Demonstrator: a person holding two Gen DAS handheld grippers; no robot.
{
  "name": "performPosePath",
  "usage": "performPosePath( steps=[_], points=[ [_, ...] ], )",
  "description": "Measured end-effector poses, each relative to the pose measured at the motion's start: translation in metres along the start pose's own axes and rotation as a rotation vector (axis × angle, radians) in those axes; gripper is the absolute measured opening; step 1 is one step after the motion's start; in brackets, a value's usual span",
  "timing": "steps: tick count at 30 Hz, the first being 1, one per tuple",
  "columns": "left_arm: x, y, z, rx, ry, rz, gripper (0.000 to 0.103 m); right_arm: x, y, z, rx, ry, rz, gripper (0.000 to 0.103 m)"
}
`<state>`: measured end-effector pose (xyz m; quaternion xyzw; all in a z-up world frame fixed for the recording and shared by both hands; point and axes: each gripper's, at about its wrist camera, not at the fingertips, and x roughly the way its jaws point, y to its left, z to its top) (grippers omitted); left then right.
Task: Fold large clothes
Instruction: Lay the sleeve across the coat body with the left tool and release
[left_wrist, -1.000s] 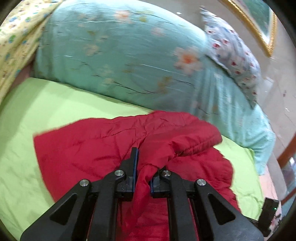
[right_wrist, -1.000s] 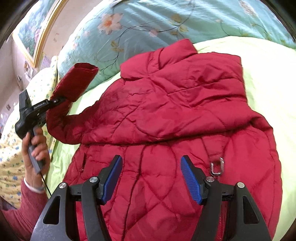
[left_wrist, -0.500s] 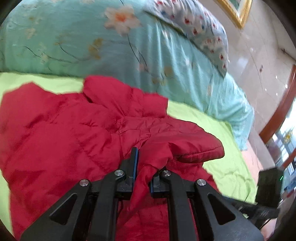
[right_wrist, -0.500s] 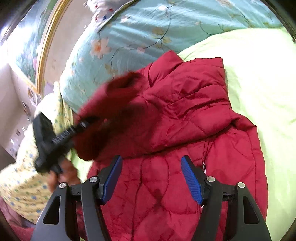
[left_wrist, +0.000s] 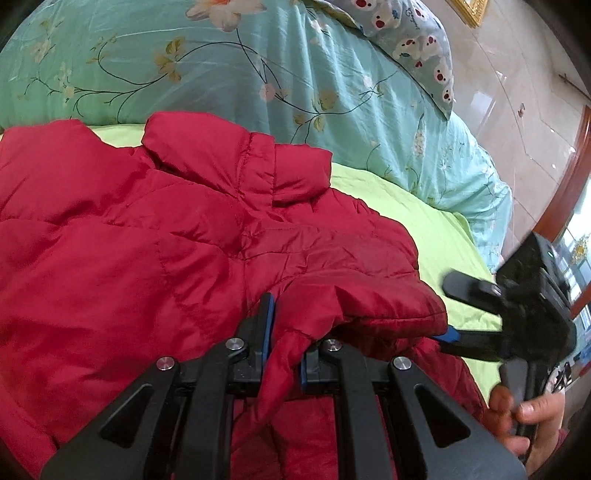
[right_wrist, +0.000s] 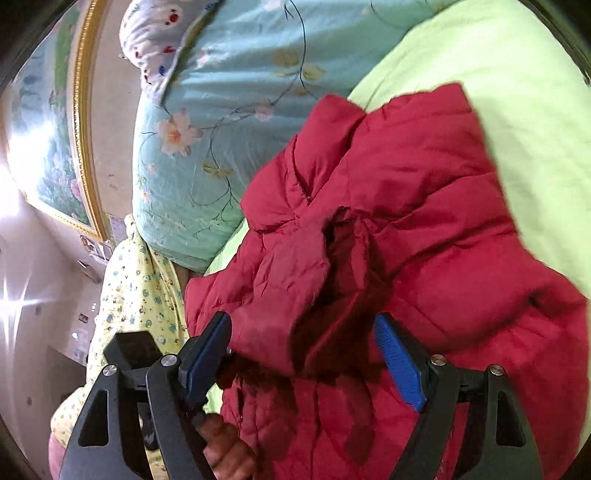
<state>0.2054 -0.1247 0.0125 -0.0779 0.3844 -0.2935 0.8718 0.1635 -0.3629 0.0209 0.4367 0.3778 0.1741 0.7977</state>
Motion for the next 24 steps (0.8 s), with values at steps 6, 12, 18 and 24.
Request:
performPosePath(
  steps=[6, 12, 18, 24],
  points=[
    [0.001, 0.007, 0.001, -0.034, 0.024, -0.02, 0.011, 0.023, -0.008, 0.012, 0.048, 0.021, 0.005, 0.023],
    [0.0, 0.015, 0.002, -0.045, 0.145, -0.044, 0.014, 0.018, 0.002, 0.013, 0.012, -0.022, -0.01, 0.009],
    [-0.018, 0.007, -0.004, 0.023, 0.189, -0.043, 0.034, 0.007, 0.029, 0.012, -0.111, -0.058, -0.068, 0.008],
    [-0.047, 0.013, -0.006, 0.066, 0.113, 0.026, 0.081, -0.026, 0.042, 0.016, -0.19, -0.164, -0.146, 0.007]
  ],
)
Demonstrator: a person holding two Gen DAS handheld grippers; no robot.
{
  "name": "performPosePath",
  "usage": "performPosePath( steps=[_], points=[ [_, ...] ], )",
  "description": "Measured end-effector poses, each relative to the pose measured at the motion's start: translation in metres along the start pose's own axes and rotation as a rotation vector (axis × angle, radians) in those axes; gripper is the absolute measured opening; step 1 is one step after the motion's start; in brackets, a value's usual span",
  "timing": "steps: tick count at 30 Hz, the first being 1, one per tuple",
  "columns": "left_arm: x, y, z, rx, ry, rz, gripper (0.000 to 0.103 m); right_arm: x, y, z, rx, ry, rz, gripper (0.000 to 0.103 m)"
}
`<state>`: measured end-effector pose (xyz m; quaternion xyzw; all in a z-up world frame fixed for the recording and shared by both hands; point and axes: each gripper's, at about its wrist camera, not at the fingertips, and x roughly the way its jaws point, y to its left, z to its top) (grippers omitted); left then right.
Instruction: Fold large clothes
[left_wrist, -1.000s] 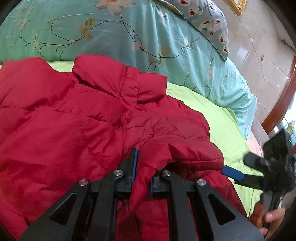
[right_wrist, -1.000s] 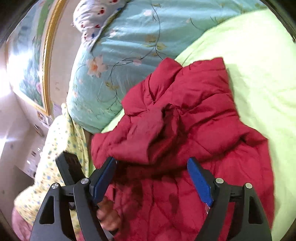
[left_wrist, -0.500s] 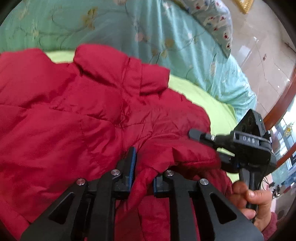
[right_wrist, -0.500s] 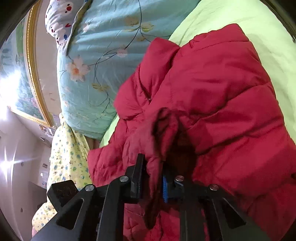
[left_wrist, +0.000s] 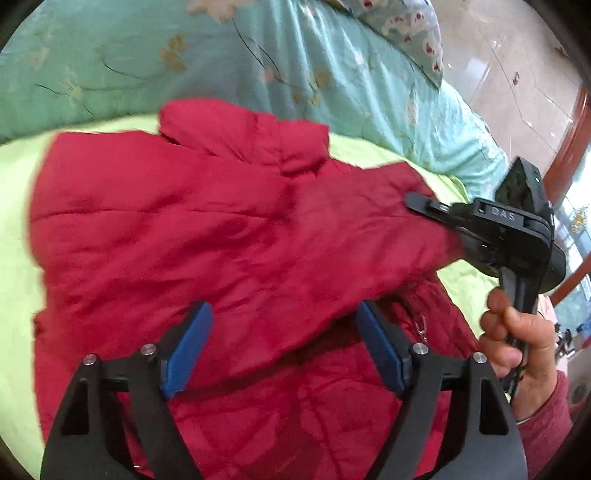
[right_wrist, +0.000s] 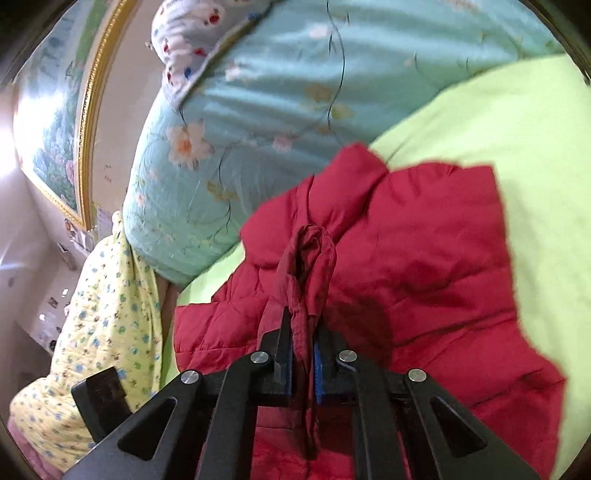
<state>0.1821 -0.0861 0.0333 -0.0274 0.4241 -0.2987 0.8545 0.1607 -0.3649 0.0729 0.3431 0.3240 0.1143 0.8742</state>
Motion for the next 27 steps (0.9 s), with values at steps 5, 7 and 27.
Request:
performPosePath(
  steps=[5, 7, 27],
  points=[
    [-0.017, 0.031, 0.013, -0.052, -0.085, 0.052, 0.081, -0.018, -0.009, 0.001, -0.058, -0.04, -0.078, 0.007],
    [-0.019, 0.041, 0.022, -0.06, -0.116, 0.077, 0.081, -0.018, -0.014, 0.0, -0.075, -0.039, -0.108, 0.007],
    [0.053, 0.088, 0.026, -0.009, -0.005, 0.215, 0.058, -0.024, 0.019, -0.016, -0.3, -0.12, -0.34, 0.032]
  ],
)
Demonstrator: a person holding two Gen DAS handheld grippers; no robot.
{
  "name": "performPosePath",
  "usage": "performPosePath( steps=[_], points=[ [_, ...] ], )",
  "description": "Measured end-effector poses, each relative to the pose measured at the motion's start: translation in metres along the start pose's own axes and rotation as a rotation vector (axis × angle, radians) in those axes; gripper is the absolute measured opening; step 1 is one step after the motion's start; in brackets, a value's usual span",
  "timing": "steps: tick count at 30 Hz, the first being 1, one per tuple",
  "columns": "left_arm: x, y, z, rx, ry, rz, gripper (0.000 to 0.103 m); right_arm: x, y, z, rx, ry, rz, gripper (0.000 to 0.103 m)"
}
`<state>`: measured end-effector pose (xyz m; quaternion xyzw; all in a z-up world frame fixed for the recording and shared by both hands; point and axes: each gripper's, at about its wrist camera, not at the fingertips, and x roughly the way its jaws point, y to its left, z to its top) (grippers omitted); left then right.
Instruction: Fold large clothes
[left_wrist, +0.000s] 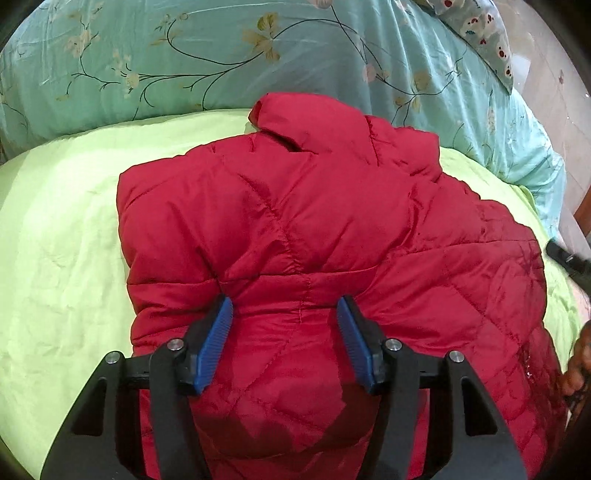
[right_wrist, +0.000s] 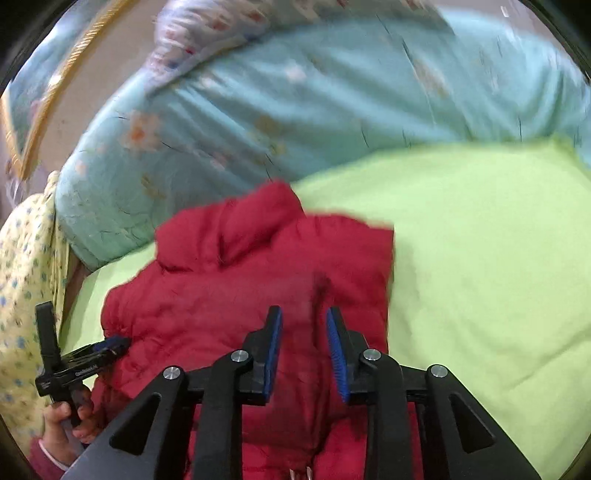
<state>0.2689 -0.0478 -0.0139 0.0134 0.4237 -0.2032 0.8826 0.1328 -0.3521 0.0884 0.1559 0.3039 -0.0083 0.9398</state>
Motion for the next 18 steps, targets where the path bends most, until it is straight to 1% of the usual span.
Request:
performPosePath(
  steps=[1, 2, 3, 5, 6, 7, 9, 12, 14, 16, 18],
  points=[
    [-0.001, 0.0, -0.001, 0.001, -0.001, 0.004, 0.058, 0.002, 0.01, 0.001, -0.038, 0.013, 0.017, 0.034],
    [0.001, -0.002, 0.0, 0.003, -0.001, 0.011, 0.059, 0.009, 0.022, 0.0, -0.086, 0.042, 0.027, 0.038],
    [0.001, -0.003, -0.001, 0.006, -0.002, 0.019, 0.059, 0.018, 0.033, -0.003, -0.129, 0.076, 0.03, 0.039],
    [0.002, -0.004, -0.001, 0.016, -0.004, 0.033, 0.059, 0.039, 0.046, -0.011, -0.185, 0.14, 0.013, 0.039],
    [0.002, -0.004, -0.002, 0.017, -0.005, 0.037, 0.059, 0.052, 0.048, -0.016, -0.206, 0.181, -0.017, 0.039],
    [0.0, -0.003, -0.003, 0.017, -0.007, 0.04, 0.059, 0.061, 0.047, -0.02, -0.208, 0.204, -0.038, 0.039],
    [-0.005, -0.002, -0.006, 0.025, -0.015, 0.042, 0.059, 0.078, 0.038, -0.027, -0.184, 0.246, -0.049, 0.039],
    [-0.011, 0.003, -0.012, 0.041, -0.013, 0.064, 0.059, 0.09, 0.023, -0.033, -0.135, 0.261, -0.024, 0.039],
    [-0.011, 0.009, -0.015, 0.03, -0.006, 0.061, 0.059, 0.092, 0.021, -0.033, -0.115, 0.264, -0.016, 0.039],
    [-0.008, 0.019, -0.018, -0.004, 0.009, 0.035, 0.059, 0.089, 0.024, -0.033, -0.108, 0.261, -0.022, 0.039],
    [-0.007, 0.022, -0.018, -0.021, 0.016, 0.033, 0.06, 0.076, 0.029, -0.029, -0.116, 0.239, -0.032, 0.039]
  ],
)
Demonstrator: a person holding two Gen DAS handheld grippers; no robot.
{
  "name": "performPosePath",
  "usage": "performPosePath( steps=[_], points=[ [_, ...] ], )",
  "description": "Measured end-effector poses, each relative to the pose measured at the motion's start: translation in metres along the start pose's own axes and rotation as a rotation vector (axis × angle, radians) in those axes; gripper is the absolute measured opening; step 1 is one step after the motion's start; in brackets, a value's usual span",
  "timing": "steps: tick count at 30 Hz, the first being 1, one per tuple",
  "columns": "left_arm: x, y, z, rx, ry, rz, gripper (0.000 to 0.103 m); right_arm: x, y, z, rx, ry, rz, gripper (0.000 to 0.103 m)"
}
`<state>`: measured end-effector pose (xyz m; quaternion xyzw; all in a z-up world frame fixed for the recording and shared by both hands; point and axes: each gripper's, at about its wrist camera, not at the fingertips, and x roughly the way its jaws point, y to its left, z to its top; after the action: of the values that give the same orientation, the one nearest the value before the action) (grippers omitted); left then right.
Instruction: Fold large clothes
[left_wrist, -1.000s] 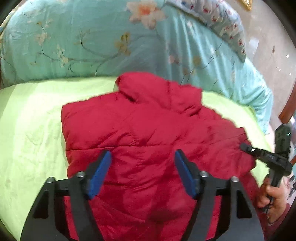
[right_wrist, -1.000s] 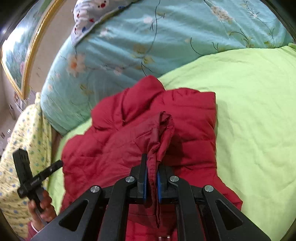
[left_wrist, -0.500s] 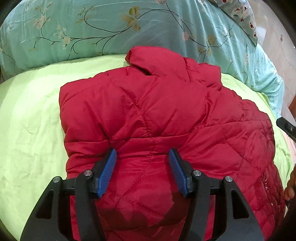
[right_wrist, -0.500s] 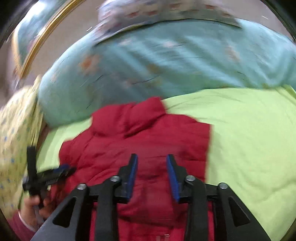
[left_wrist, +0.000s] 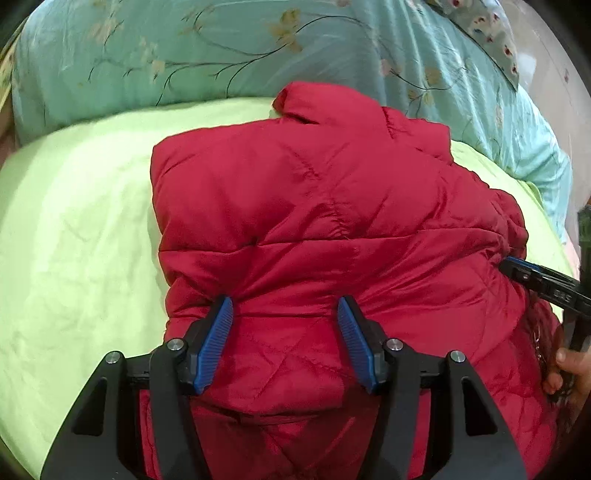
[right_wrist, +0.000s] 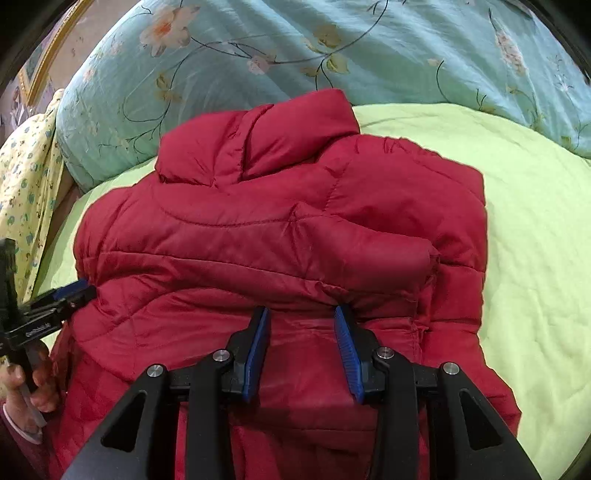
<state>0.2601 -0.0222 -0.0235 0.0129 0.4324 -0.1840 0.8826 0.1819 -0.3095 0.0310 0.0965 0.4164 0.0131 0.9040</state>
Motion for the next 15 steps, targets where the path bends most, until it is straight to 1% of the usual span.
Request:
performPosePath(
  steps=[2, 3, 5, 6, 9, 15],
  points=[
    [0.0, -0.002, 0.0, 0.001, 0.0, 0.009, 0.06, -0.013, 0.003, -0.002, -0.018, -0.035, -0.023, 0.039],
    [0.0, -0.002, 0.0, 0.005, -0.002, 0.015, 0.06, -0.015, 0.003, -0.003, -0.027, -0.035, -0.049, 0.039],
    [0.001, -0.003, -0.001, 0.005, -0.006, 0.015, 0.06, -0.004, -0.005, -0.007, -0.015, 0.015, -0.065, 0.039],
    [0.001, -0.003, -0.001, 0.005, -0.01, 0.014, 0.06, 0.003, -0.011, -0.01, 0.008, 0.041, -0.045, 0.039],
    [0.001, -0.003, -0.003, 0.011, -0.018, 0.017, 0.06, 0.012, -0.023, -0.01, 0.054, 0.045, -0.005, 0.037],
    [0.002, -0.003, -0.005, 0.014, -0.024, 0.026, 0.06, 0.013, -0.025, -0.011, 0.06, 0.042, -0.002, 0.037]
  ],
)
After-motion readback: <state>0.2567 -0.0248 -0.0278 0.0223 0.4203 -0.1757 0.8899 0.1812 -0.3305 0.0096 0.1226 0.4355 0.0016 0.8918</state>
